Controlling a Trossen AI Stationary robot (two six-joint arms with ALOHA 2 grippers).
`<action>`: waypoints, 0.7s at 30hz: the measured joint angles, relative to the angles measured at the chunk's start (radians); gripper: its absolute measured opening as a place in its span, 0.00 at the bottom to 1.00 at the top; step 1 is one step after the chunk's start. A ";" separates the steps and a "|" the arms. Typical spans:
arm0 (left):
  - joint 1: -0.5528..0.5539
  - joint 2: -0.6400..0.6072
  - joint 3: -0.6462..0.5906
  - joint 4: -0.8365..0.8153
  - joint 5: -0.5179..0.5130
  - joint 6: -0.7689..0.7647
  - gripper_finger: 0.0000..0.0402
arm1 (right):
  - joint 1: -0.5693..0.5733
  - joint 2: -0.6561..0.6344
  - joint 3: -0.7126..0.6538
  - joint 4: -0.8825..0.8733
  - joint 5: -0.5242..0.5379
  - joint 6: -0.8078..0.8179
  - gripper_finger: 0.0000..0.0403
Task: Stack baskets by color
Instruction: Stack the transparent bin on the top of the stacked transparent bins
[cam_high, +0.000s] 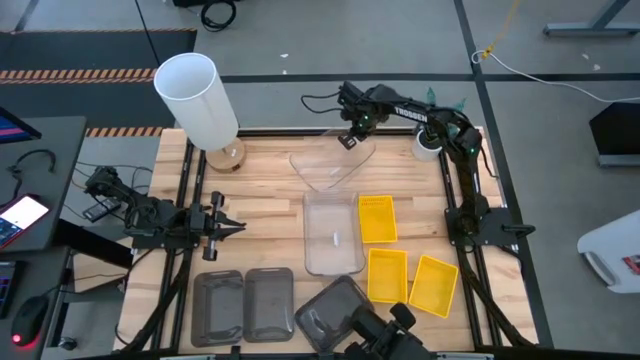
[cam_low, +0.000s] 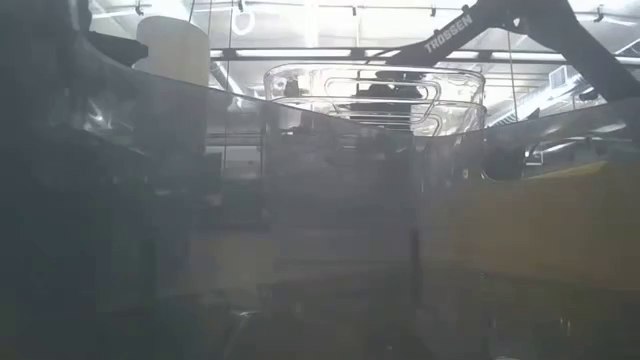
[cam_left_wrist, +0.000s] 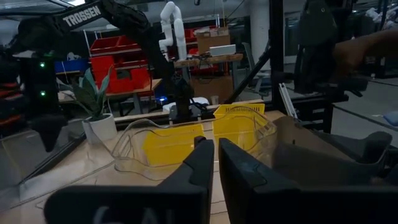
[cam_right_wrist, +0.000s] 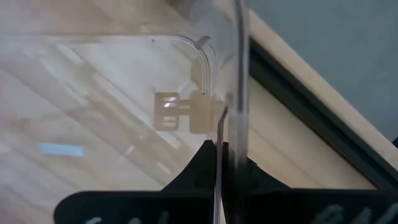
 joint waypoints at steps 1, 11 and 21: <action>0.000 0.000 0.000 -0.001 0.000 0.000 0.07 | -0.004 0.001 0.010 -0.002 0.000 0.010 0.02; 0.000 0.000 0.000 -0.001 0.000 0.000 0.08 | -0.034 0.001 0.138 -0.004 -0.053 0.021 0.01; 0.000 0.000 0.000 0.000 0.000 0.000 0.06 | -0.031 0.001 0.371 -0.108 -0.172 -0.009 0.01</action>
